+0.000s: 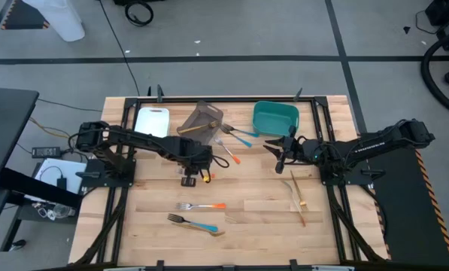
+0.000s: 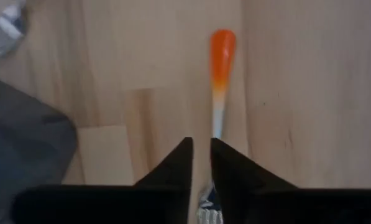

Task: Sort silverware by color (type)
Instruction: Put the center orange fork into the green bin

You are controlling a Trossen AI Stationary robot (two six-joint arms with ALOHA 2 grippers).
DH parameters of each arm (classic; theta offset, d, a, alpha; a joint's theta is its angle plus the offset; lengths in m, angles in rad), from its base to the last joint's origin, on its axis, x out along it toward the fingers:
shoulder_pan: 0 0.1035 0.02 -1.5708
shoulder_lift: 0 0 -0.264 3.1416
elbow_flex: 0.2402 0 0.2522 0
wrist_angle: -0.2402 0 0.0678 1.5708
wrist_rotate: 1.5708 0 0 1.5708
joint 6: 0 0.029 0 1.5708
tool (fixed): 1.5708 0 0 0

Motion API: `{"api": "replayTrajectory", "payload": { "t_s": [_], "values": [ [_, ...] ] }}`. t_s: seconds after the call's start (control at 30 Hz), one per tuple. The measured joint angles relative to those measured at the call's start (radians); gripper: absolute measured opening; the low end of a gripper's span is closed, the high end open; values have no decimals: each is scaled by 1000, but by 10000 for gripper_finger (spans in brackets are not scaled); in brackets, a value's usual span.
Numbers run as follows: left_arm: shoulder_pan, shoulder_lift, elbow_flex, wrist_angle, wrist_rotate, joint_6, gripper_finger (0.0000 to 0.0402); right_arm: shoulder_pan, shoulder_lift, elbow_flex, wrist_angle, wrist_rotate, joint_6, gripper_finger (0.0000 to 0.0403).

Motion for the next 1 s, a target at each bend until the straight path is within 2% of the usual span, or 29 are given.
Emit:
{"api": "replayTrajectory", "payload": {
  "t_s": [0.2, 0.37, 0.7, 0.83, 0.9, 1.0],
  "values": [
    [2, 51, 0, -29, 16, -49, 142, 8, 0, 0, 0, -1, 2, 91],
    [2, 82, 0, -49, 15, -65, 154, 10, 0, 0, 5, -1, 2, 91],
    [-10, 81, -65, -15, 17, -82, 142, 14, 0, 0, 5, 2, 1, 91],
    [-23, 81, -66, -8, -12, -88, 139, 14, 0, 0, 17, 2, 0, 91],
    [-21, 90, -66, -4, -10, -89, 127, 14, 0, 0, 17, 2, 0, 91],
    [-20, 108, -62, -10, 29, -88, 84, 14, 0, 0, 16, 1, 1, 91]
  ]
}}
